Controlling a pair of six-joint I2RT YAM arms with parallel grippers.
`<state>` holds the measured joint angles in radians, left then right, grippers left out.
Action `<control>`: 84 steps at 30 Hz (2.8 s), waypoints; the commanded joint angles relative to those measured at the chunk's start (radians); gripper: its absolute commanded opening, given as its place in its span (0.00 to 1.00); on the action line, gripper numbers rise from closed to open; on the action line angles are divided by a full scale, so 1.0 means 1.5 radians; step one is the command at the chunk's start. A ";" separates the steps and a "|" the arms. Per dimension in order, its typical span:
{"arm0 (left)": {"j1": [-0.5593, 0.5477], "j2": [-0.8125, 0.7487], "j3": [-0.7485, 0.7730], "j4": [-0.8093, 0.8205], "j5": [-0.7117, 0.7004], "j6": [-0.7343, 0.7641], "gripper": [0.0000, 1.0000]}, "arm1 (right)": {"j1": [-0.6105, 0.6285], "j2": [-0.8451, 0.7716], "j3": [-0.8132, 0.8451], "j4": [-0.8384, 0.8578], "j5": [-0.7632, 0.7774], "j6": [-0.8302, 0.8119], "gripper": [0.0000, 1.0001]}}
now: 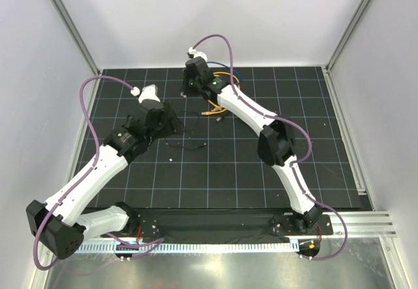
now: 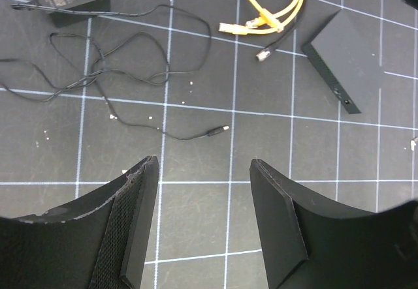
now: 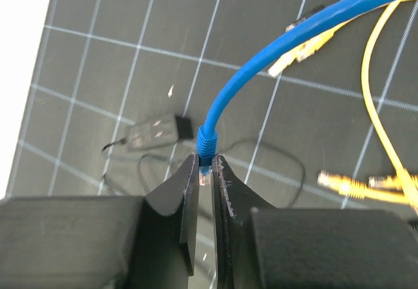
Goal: Pull the plug from the switch port
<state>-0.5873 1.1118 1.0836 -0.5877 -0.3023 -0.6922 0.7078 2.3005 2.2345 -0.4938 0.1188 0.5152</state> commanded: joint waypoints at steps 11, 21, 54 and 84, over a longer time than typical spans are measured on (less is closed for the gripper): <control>0.063 0.035 -0.037 0.057 0.082 0.020 0.63 | -0.020 0.171 0.108 0.236 -0.070 -0.019 0.13; 0.090 0.083 -0.052 0.091 0.127 0.017 0.64 | -0.078 0.263 0.114 0.311 -0.208 0.163 0.25; -0.046 0.438 0.165 0.238 0.298 -0.161 0.35 | -0.417 -0.209 -0.439 0.082 -0.434 -0.043 0.59; -0.079 0.797 0.430 0.328 0.347 -0.308 0.21 | -0.530 -0.174 -0.559 0.195 -0.443 -0.096 0.59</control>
<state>-0.7055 2.2906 1.6802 -0.1295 0.2100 -1.1442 -0.0891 2.0266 1.3689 -0.2359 -0.5232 0.3687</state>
